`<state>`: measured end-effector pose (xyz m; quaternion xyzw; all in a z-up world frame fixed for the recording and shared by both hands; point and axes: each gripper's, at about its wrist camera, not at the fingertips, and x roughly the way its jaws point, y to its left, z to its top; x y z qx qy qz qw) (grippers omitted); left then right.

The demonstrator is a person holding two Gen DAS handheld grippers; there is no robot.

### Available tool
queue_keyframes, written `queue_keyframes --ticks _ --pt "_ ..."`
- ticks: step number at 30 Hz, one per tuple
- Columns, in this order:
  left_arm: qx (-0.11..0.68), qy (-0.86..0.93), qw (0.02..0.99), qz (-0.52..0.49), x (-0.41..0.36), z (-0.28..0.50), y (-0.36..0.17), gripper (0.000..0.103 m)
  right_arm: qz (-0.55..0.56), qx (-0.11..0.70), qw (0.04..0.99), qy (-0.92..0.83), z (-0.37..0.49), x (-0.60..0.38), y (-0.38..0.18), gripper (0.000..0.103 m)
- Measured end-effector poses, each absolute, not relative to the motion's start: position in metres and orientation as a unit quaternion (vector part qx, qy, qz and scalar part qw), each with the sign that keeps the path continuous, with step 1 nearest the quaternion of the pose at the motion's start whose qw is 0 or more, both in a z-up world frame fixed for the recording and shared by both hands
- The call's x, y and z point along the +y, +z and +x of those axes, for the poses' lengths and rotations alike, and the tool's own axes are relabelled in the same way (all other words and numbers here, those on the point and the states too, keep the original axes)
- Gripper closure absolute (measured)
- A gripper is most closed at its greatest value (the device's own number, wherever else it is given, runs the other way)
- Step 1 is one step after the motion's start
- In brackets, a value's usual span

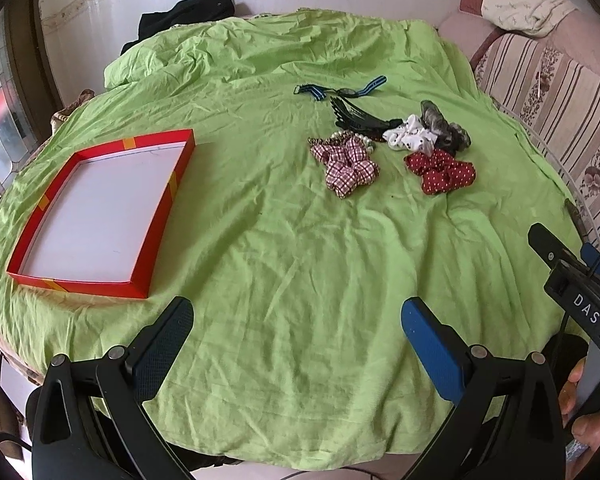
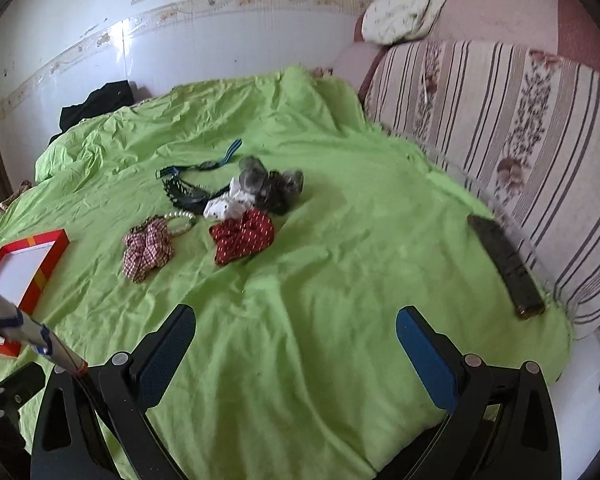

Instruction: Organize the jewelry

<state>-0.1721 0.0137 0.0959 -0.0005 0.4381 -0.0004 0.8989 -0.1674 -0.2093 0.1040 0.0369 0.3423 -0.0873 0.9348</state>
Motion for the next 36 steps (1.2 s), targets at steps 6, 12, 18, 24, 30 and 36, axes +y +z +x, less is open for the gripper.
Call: queue_keyframes --ticks 6,12,18,24,30,36 --pt "0.453 -0.004 0.892 0.004 0.01 -0.164 0.086 0.0 0.036 0.358 0.93 -0.075 -0.16 -0.207 0.093 0.001" --pt "0.463 -0.007 0.886 0.006 0.008 -0.155 0.079 0.0 0.039 0.379 0.922 -0.074 -0.149 -0.21 0.082 0.001" --pt "0.468 -0.008 0.884 0.008 0.009 -0.146 0.075 0.0 0.048 0.394 0.915 -0.072 -0.14 -0.216 0.075 0.001" --pt "0.473 -0.008 0.881 0.006 0.015 -0.133 0.075 0.0 0.046 0.4 0.914 -0.056 -0.131 -0.217 0.074 0.001" --pt "0.464 -0.027 0.885 -0.014 0.032 -0.101 0.094 0.001 0.047 0.404 0.913 -0.026 -0.104 -0.223 0.084 0.004" --pt "0.47 -0.076 0.878 -0.043 0.028 -0.053 0.105 0.014 0.064 0.427 0.902 0.009 -0.064 -0.233 0.084 0.015"
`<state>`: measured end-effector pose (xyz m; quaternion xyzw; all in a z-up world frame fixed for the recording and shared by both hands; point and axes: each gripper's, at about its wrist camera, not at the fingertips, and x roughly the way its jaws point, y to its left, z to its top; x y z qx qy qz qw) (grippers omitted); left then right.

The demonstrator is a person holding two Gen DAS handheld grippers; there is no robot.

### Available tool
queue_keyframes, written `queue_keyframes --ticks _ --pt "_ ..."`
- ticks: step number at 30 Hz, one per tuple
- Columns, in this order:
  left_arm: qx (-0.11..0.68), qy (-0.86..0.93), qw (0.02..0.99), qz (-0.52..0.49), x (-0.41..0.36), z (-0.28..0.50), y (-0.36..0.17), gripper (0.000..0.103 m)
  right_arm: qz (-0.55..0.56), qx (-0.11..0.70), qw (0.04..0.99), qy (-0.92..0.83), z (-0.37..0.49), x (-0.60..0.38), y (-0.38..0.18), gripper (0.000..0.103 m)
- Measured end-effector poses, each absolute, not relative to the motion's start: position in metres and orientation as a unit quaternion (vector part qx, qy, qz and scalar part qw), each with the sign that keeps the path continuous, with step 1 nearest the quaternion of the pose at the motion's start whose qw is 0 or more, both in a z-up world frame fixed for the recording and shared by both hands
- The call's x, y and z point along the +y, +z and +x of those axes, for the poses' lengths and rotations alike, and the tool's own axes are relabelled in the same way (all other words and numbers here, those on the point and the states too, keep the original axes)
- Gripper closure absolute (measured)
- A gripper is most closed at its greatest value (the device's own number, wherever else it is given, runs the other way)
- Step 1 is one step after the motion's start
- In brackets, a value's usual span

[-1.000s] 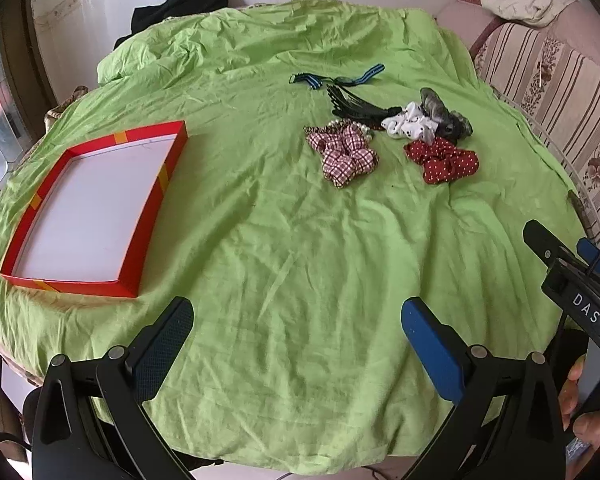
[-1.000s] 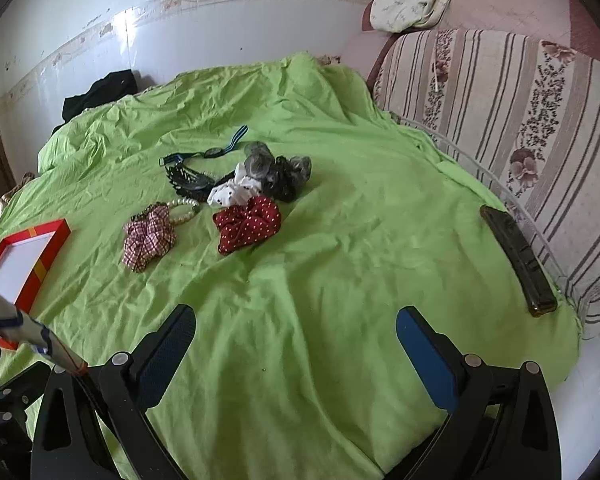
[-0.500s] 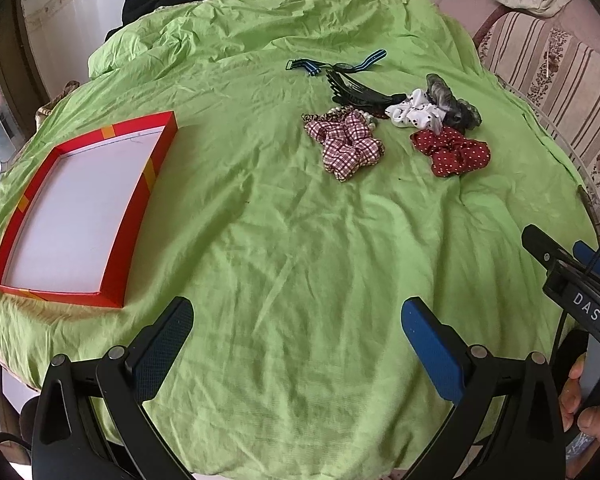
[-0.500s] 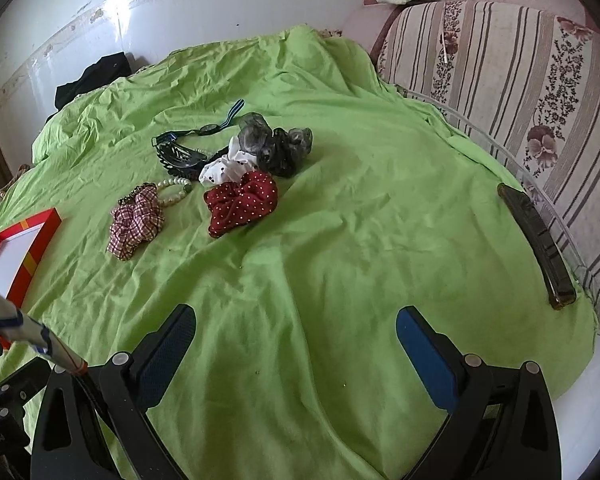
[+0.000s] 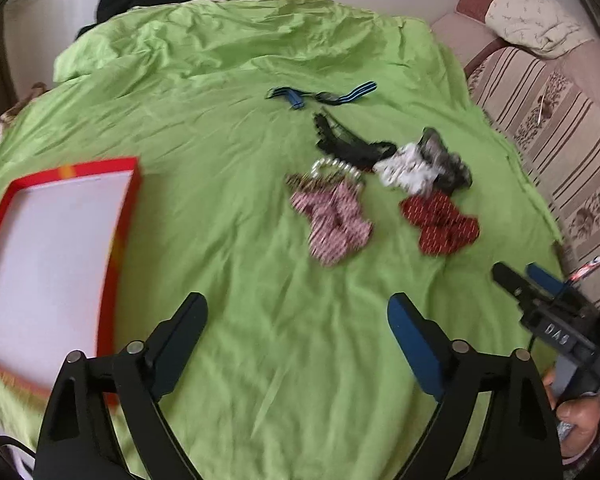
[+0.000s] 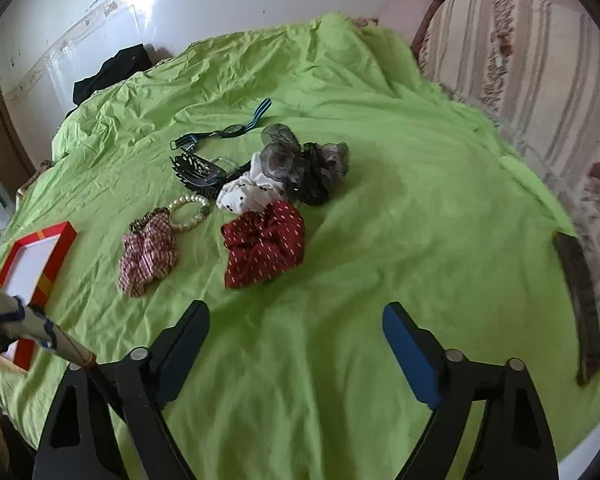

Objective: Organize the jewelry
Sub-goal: 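Grasp the plaid scrunchie with the left tool while the right grasps the polka-dot scrunchie, then carry both scrunchies to the red tray and open both tools to release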

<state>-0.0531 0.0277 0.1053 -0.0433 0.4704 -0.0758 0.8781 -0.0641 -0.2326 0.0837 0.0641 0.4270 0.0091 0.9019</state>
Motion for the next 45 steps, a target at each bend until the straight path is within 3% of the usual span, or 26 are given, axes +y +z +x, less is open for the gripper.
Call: queue_keyframes --ticks 2,9,14,22,24,25,26,28,45 --pt "0.479 -0.084 0.872 -0.046 0.022 -0.033 0.102 0.015 0.079 0.443 0.893 0.022 -0.046 -0.235 0.078 0.023" --pt "0.516 -0.105 0.849 -0.053 0.003 0.03 0.068 0.017 0.112 0.463 0.877 0.056 -0.002 -0.238 0.061 0.024" --pt "0.542 -0.114 0.829 -0.074 0.001 0.062 0.037 0.04 0.119 0.475 0.869 0.064 0.02 -0.233 0.047 0.026" --pt "0.541 -0.116 0.83 -0.079 -0.005 0.067 0.021 0.042 0.119 0.489 0.862 0.059 0.035 -0.226 0.029 0.042" --pt "0.54 -0.118 0.83 -0.074 -0.009 0.065 0.021 0.07 0.116 0.488 0.863 0.054 0.034 -0.226 0.029 0.054" --pt "0.545 -0.124 0.826 -0.077 -0.01 0.064 0.02 0.092 0.115 0.489 0.863 0.051 0.033 -0.226 0.029 0.067" --pt "0.549 -0.128 0.822 -0.082 -0.012 0.063 0.02 0.093 0.117 0.49 0.863 0.049 0.033 -0.228 0.029 0.077" --pt "0.54 -0.125 0.829 -0.075 -0.015 0.055 0.028 0.095 0.135 0.489 0.86 0.056 0.029 -0.233 0.032 0.089" --pt "0.452 -0.104 0.882 -0.079 0.057 -0.074 0.129 0.095 0.103 0.437 0.884 0.131 -0.05 -0.18 0.113 0.09"
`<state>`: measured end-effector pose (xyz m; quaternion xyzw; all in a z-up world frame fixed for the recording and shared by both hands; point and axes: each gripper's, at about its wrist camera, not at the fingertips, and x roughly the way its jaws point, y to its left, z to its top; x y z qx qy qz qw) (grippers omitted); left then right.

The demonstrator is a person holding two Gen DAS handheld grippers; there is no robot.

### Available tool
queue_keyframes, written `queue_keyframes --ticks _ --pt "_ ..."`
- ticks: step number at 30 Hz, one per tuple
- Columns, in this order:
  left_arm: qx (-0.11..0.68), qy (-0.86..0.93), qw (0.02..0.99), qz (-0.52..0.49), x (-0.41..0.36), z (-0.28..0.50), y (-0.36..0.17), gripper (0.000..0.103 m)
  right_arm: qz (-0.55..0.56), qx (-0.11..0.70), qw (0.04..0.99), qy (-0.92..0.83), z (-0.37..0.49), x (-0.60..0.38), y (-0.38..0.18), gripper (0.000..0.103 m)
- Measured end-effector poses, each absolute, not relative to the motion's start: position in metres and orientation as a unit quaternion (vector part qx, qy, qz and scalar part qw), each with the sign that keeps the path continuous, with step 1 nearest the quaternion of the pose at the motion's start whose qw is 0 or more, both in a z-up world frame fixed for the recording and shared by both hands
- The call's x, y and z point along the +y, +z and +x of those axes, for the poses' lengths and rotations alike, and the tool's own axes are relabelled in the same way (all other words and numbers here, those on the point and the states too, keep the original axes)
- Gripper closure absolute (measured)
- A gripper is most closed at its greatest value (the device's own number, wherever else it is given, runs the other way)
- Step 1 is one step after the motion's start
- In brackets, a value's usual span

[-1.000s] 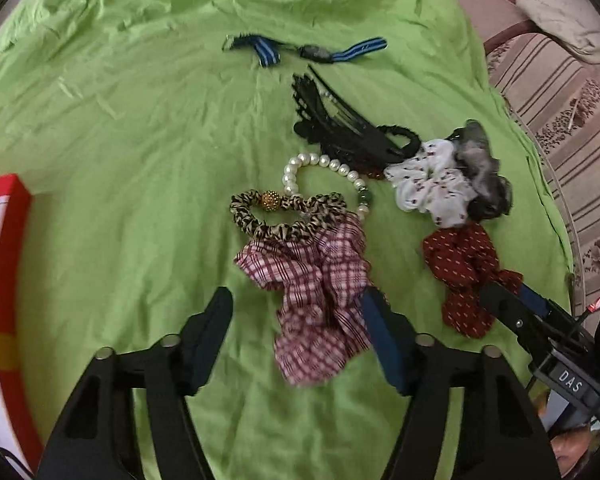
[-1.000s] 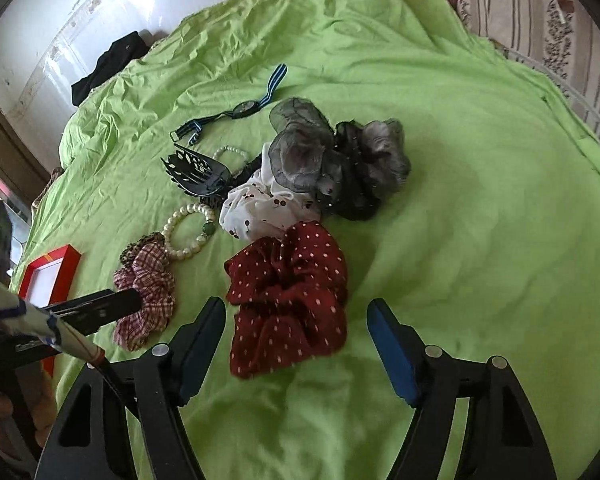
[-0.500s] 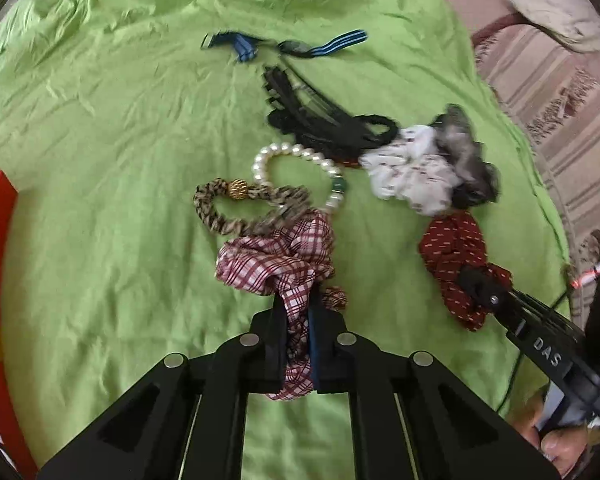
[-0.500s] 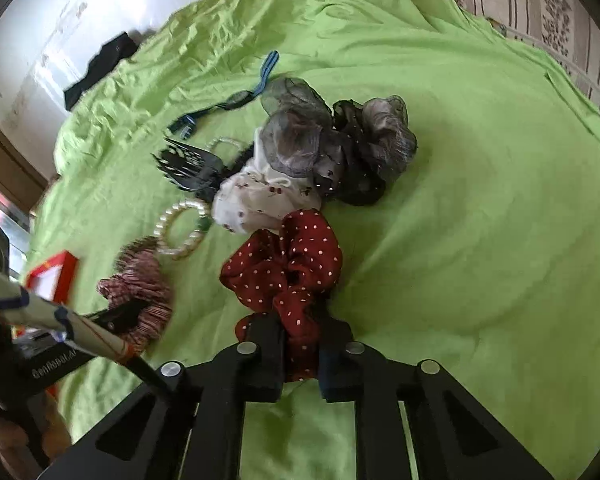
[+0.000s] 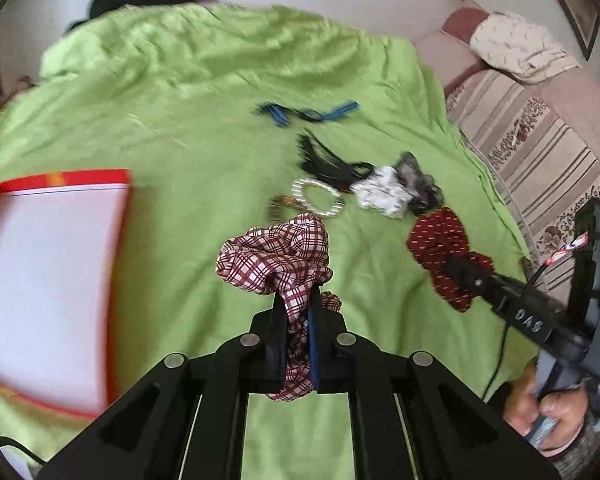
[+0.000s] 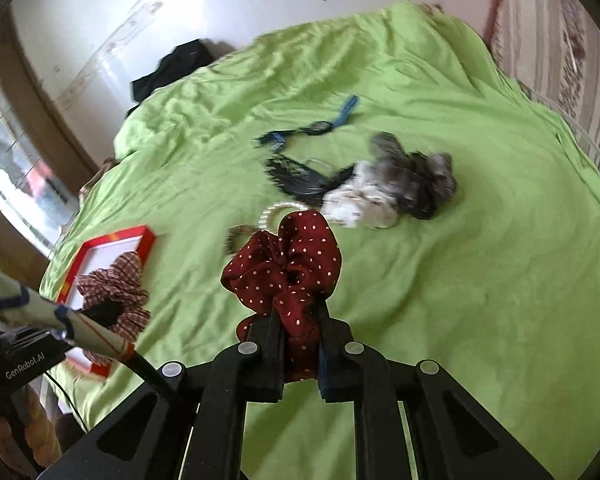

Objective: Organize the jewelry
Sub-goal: 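Carry both scrunchies to the red tray and open both tools to release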

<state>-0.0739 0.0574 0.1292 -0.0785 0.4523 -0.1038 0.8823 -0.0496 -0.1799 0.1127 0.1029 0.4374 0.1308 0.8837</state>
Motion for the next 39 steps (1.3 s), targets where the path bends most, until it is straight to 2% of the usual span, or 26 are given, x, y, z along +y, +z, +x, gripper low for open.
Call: queue_keyframes --ticks 5,11,20,29,33,34,36,37,38,39 --pt "0.436 -0.036 0.898 -0.044 0.122 -0.106 0.14 0.095 0.071 0.438 0.88 0.171 -0.065 -0.132 0.128 0.09" --pt "0.456 0.069 0.887 -0.026 0.224 -0.116 0.124 0.095 0.048 0.454 0.857 0.241 -0.071 -0.048 0.133 0.09" --pt "0.482 0.155 0.859 -0.07 0.345 -0.118 0.085 0.095 -0.007 0.495 0.807 0.323 -0.076 0.097 0.095 0.09" --pt "0.488 0.152 0.85 -0.131 0.379 -0.122 0.06 0.089 -0.046 0.534 0.78 0.321 -0.067 0.15 0.046 0.089" --pt "0.483 0.152 0.853 -0.129 0.378 -0.127 0.062 0.08 -0.058 0.533 0.782 0.318 -0.071 0.155 0.043 0.085" --pt "0.482 0.154 0.853 -0.13 0.377 -0.128 0.063 0.075 -0.06 0.531 0.784 0.317 -0.071 0.155 0.044 0.084" --pt "0.478 0.159 0.853 -0.134 0.376 -0.132 0.067 0.065 -0.062 0.528 0.786 0.315 -0.073 0.154 0.047 0.069" --pt "0.474 0.161 0.855 -0.136 0.375 -0.135 0.07 0.06 -0.062 0.526 0.788 0.314 -0.074 0.153 0.049 0.056" --pt "0.468 0.162 0.858 -0.137 0.374 -0.138 0.075 0.057 -0.059 0.523 0.79 0.313 -0.076 0.151 0.052 0.047" --pt "0.462 0.164 0.861 -0.135 0.372 -0.141 0.08 0.056 -0.056 0.518 0.793 0.315 -0.077 0.149 0.056 0.046"
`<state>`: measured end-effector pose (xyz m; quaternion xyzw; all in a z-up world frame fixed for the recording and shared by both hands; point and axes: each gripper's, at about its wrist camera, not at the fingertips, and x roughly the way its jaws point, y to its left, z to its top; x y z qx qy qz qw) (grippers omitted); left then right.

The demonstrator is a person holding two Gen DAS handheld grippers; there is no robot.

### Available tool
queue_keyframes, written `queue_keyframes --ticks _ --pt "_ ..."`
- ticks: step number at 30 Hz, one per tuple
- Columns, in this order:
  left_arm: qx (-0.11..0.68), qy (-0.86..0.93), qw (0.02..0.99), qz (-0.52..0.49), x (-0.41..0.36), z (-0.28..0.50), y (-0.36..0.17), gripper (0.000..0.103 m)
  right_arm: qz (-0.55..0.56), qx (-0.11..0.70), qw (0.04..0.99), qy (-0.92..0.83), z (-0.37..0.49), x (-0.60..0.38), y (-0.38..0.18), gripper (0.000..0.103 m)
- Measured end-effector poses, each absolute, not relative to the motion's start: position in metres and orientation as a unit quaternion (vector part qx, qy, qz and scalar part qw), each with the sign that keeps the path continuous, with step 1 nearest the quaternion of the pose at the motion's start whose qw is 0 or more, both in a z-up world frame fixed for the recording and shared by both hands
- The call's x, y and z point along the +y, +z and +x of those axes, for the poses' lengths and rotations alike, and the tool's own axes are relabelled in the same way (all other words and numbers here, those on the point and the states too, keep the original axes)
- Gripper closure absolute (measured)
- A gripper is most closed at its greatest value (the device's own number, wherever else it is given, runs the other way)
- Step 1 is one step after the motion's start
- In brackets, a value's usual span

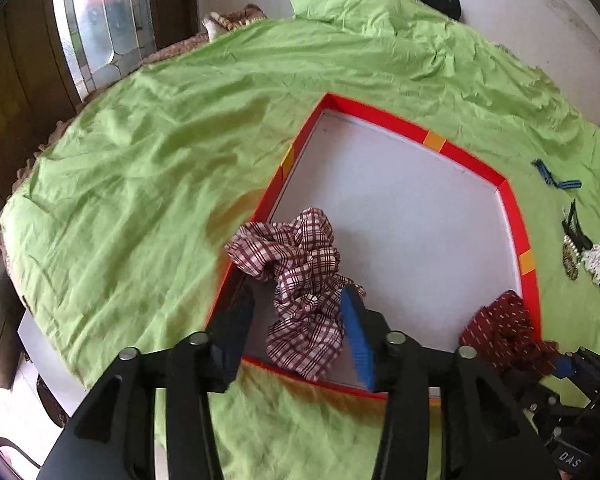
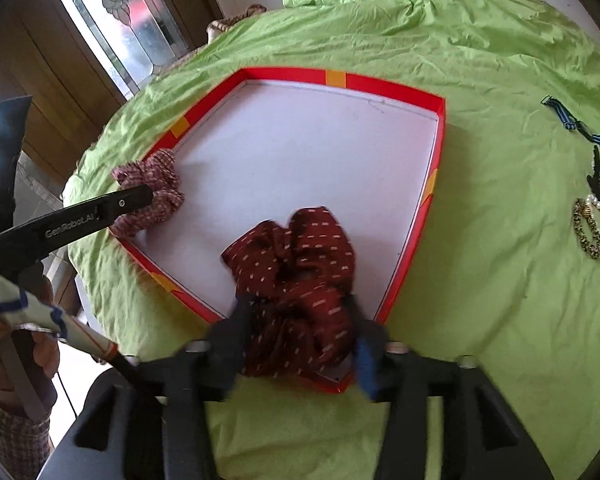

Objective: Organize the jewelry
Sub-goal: 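Carry both scrunchies to the red tray and open both tools to release, then grasp the leopard hair tie with the left tool while the right grasps the cherry scrunchie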

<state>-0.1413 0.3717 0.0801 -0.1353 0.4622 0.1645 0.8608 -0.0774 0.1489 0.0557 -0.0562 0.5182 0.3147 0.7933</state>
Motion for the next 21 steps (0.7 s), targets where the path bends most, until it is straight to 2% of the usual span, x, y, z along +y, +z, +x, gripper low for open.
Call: queue_keyframes --ticks 2,8,21 --pt "0.451 0.173 0.866 -0.128 0.368 -0.148 0.091 0.048 -0.056 0.51 0.797 0.319 -0.084 0.146 0.063 0.045" --pt "0.419 0.192 0.882 -0.093 0.346 -0.162 0.122 0.04 -0.062 0.481 0.811 0.326 -0.097 0.137 0.083 0.042" --pt "0.39 0.175 0.904 -0.025 0.277 -0.177 0.168 0.038 -0.031 0.443 0.84 0.311 -0.117 0.07 0.115 0.039"
